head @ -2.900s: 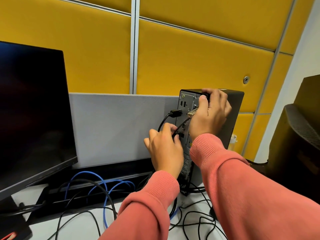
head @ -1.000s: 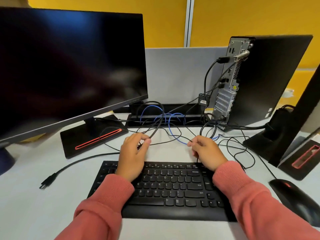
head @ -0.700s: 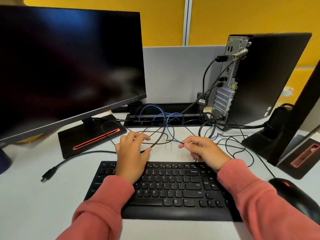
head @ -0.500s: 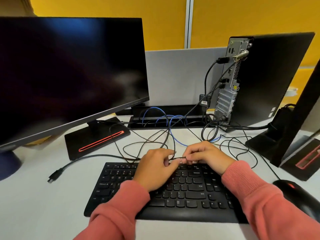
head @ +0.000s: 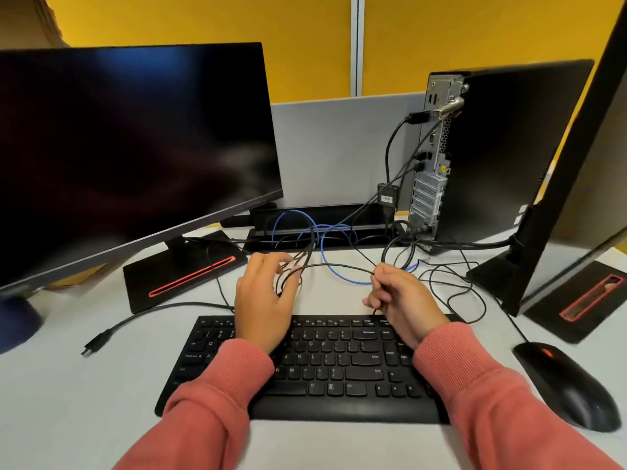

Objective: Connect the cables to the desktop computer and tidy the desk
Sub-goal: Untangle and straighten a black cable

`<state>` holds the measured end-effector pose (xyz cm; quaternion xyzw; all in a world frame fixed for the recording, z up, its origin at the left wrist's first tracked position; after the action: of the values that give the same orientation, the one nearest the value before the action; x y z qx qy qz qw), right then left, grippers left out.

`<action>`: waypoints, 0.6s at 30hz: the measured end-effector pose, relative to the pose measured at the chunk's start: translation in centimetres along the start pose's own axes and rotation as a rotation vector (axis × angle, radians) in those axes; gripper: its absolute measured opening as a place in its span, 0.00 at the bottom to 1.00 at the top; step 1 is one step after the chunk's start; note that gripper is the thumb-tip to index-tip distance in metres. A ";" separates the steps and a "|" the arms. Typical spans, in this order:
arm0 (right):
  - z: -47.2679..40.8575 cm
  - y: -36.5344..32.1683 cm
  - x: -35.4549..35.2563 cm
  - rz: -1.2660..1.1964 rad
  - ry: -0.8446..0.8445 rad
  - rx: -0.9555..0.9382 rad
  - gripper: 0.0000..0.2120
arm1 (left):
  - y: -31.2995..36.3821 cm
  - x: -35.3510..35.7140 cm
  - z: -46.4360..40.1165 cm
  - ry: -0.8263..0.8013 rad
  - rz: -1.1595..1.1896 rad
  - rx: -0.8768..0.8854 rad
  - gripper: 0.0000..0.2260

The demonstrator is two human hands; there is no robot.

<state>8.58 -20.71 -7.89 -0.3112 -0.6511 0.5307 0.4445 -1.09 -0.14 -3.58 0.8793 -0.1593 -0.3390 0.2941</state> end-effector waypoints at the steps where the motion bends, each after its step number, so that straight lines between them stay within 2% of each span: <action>1: -0.1 0.1 -0.3 -0.019 0.031 0.011 0.14 | 0.2 0.2 0.1 -0.004 0.016 0.015 0.08; 3: -0.4 0.5 -0.9 -0.042 0.108 0.039 0.14 | 1.1 0.8 0.1 -0.038 0.025 0.086 0.08; 6: -0.8 1.0 -1.8 -0.054 0.245 0.089 0.11 | 2.6 2.0 0.1 -0.128 0.006 0.233 0.03; 8: -0.8 0.8 -2.0 0.035 0.303 0.062 0.08 | 2.6 2.7 0.0 -0.163 0.012 0.280 0.01; 9: -0.7 0.5 -1.9 0.120 0.313 0.027 0.10 | 2.4 3.0 0.0 -0.173 0.012 0.285 0.03; 10: -0.5 0.0 -1.6 0.239 0.306 -0.034 0.17 | 2.2 3.3 0.1 -0.188 0.009 0.290 0.05; 12: 0.3 -1.2 -0.1 0.544 0.237 -0.235 0.28 | 2.1 3.8 0.3 -0.215 -0.008 0.313 0.09; 13: 0.8 -1.6 1.1 0.689 0.184 -0.333 0.28 | 2.0 3.9 0.3 -0.225 -0.012 0.324 0.10; 15: 1.6 -1.8 3.0 0.908 0.090 -0.454 0.19 | 1.8 3.8 0.3 -0.226 0.016 0.321 0.09; 18: 1.9 -1.1 4.1 1.102 0.043 -0.468 0.10 | 1.2 3.5 0.2 -0.206 0.053 0.299 0.06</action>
<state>5.26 -18.10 -5.88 -0.7031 -0.4844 0.5193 0.0366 1.19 -2.77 -4.68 0.8695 -0.2601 -0.3918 0.1511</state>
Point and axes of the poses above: each hand's wrist, its own z-axis away from the middle knuckle, its own x-axis out of the palm, y = z × x, the point moved 8 cm from there along -z, towards the middle knuckle, and after that the axes turned 1 degree about -x, right-handed, at the moved point
